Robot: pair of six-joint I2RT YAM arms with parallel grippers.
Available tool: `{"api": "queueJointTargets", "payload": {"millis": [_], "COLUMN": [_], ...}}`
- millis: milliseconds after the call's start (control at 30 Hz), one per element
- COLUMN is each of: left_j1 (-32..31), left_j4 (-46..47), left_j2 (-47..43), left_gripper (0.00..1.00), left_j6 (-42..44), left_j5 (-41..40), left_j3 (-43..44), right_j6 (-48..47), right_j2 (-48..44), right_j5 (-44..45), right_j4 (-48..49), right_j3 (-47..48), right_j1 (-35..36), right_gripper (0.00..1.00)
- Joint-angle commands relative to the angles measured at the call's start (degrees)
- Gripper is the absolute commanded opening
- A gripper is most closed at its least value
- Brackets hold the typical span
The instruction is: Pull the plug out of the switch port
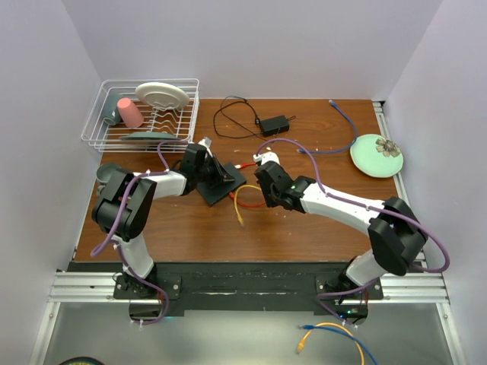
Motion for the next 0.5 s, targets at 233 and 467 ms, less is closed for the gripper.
{"api": "queueJointTargets", "payload": {"millis": [233, 467], "left_j1": [-0.22, -0.22], "left_j4": [-6.32, -6.23], "left_j2": [1.22, 1.30], "left_gripper": [0.00, 0.00], "left_j6": [2.07, 1.98], "left_j5": [-2.03, -2.11], "left_j3": [-1.75, -1.83], "right_j6": [-0.79, -4.47], "right_j2": [-12.25, -13.44], "right_j5": [6.55, 1.65], "right_j4": [-5.65, -6.70], "right_j3": [8.46, 9.61], "right_j1": [0.21, 0.21], "right_gripper": [0.00, 0.44]}}
